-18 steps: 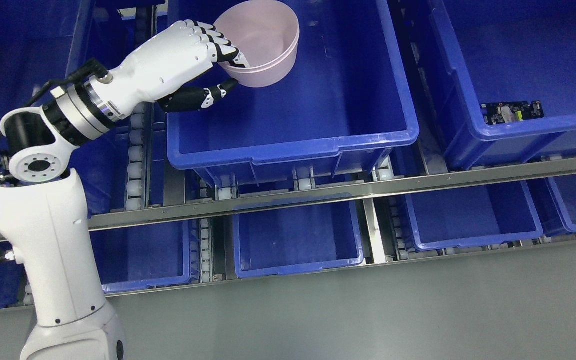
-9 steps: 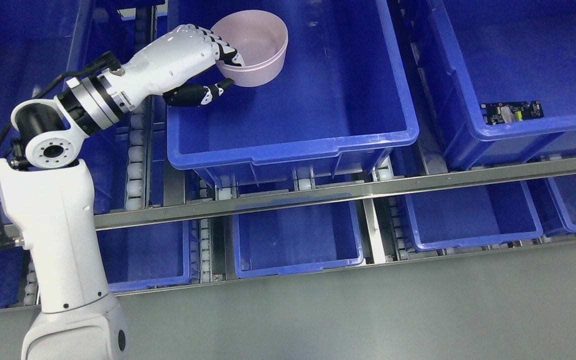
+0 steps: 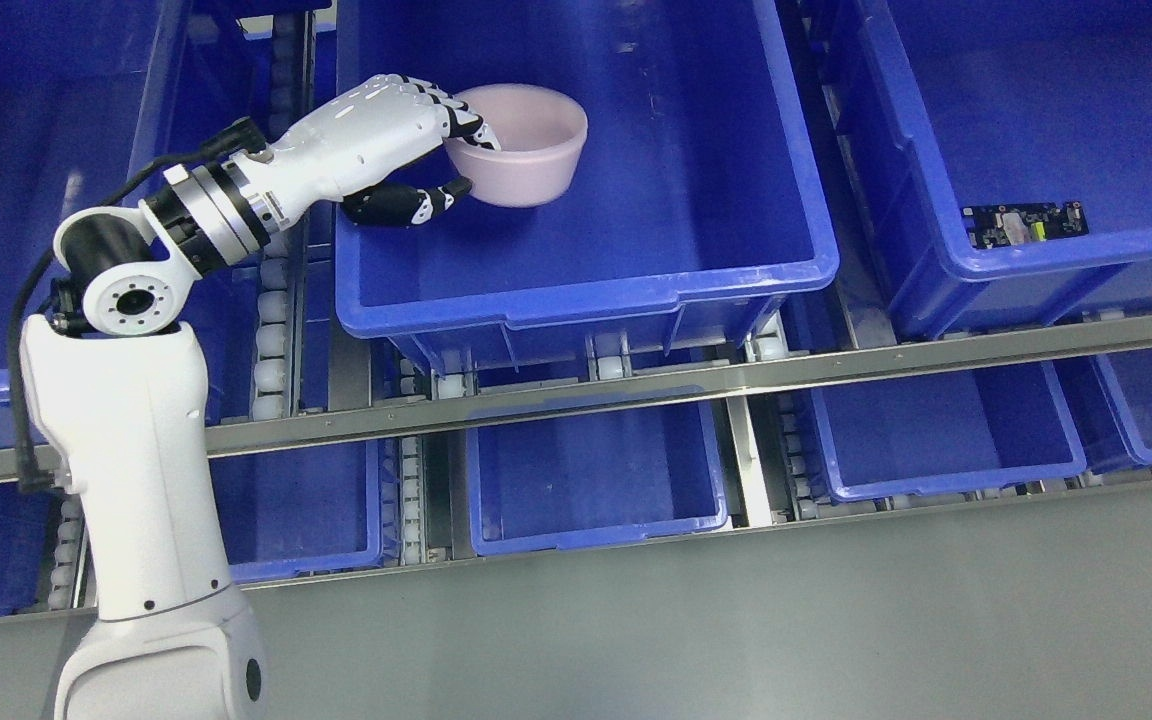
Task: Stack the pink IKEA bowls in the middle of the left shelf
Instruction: 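Lower the stacked bowls into the middle blue bin with the left hand, then open the left hand and raise it away from the bowls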
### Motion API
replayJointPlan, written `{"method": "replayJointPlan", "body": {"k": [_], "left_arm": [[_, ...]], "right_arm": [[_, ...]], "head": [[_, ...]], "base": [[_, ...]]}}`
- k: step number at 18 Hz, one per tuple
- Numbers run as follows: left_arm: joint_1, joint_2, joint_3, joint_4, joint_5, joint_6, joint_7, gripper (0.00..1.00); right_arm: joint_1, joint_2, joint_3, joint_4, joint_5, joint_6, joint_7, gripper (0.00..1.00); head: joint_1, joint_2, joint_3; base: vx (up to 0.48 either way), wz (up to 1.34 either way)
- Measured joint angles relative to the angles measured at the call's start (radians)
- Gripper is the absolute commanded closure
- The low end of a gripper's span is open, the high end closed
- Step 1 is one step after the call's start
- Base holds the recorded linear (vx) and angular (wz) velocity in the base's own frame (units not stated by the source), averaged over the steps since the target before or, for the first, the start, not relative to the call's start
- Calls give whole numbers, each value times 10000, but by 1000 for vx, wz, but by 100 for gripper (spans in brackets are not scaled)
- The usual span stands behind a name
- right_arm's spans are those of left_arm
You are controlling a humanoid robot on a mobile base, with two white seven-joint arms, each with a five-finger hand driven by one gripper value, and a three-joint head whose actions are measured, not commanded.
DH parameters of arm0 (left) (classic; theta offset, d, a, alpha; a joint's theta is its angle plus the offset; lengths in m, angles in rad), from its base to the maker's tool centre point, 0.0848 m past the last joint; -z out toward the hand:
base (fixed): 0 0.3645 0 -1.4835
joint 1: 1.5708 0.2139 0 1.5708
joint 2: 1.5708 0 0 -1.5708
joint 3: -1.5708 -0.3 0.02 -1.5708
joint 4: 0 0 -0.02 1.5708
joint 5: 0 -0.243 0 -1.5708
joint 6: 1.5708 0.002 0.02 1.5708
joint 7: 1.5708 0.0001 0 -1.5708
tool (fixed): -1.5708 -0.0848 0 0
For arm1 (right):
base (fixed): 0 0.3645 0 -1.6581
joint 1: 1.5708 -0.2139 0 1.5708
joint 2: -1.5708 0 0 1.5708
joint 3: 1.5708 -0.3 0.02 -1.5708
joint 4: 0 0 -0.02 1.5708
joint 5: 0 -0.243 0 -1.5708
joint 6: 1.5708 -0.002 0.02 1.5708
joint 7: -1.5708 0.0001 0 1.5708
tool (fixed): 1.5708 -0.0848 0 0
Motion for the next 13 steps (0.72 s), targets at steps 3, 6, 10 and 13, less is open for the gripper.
{"method": "replayJointPlan", "body": {"k": [3, 6, 10, 13], "left_arm": [[27, -334, 160, 115, -15, -2, 871, 29], [49, -617, 386, 212, 203, 347, 3680, 13], [141, -828, 405, 291, 2642, 2784, 7039, 0], [599, -958, 362, 19, 4697, 4282, 8197, 0]], "right_arm": [[0, 0, 0, 0, 0, 4, 0, 0], [-1, 0, 0, 0, 0, 6, 0, 0], [1, 0, 0, 0, 0, 8, 0, 0], [0, 0, 0, 0, 0, 8, 0, 0]], "head": [[0, 0, 0], [0, 0, 0], [0, 0, 0], [0, 0, 0]], "base": [[0, 0], [0, 0], [0, 0], [0, 0]]}}
